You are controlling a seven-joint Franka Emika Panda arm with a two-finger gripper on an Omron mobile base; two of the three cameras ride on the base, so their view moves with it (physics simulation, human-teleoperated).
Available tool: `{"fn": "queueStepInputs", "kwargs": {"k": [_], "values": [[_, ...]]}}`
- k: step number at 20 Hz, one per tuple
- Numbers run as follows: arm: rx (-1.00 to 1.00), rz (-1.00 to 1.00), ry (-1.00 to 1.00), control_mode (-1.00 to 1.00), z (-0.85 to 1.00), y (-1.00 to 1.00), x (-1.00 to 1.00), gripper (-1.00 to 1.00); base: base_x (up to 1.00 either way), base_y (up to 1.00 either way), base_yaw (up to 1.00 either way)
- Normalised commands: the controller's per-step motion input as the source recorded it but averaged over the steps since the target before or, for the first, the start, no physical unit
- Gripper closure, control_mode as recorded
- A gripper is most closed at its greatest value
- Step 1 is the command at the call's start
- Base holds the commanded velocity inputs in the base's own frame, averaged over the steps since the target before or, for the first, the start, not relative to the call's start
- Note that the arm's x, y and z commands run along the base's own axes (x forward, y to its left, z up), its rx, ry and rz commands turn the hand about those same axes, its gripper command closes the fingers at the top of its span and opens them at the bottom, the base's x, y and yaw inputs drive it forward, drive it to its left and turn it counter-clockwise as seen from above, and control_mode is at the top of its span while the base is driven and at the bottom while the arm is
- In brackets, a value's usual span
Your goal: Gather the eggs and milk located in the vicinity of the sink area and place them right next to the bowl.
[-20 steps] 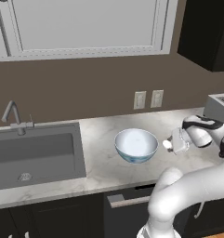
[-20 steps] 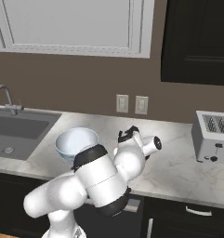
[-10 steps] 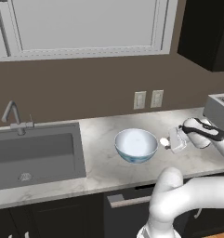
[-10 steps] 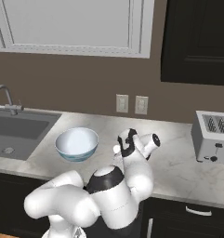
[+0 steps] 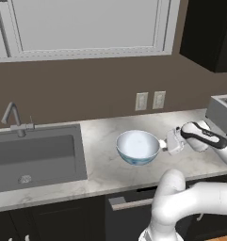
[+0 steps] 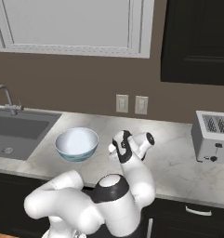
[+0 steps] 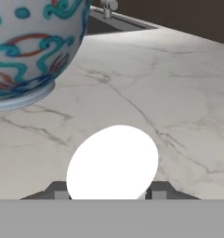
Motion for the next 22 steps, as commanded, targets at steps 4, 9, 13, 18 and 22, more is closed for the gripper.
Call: {"fn": "queueStepInputs", "kwargs": {"k": [4, 9, 13, 18, 22], "values": [[0.00, 0.00, 0.00, -1.00, -0.03, 0.32, -0.04, 1.00, 0.00, 0.00, 0.00], [0.00, 0.00, 0.00, -1.00, -0.01, 0.24, -0.27, 1.00, 0.00, 0.00, 0.00], [0.00, 0.00, 0.00, -1.00, -0.02, 0.00, -0.41, 1.00, 0.00, 0.00, 0.00], [0.00, 0.00, 0.00, -1.00, 0.00, 0.12, -0.35, 1.00, 0.00, 0.00, 0.00], [-0.02, 0.00, 0.00, -1.00, 0.00, 0.35, -0.13, 1.00, 0.00, 0.00, 0.00]]}}
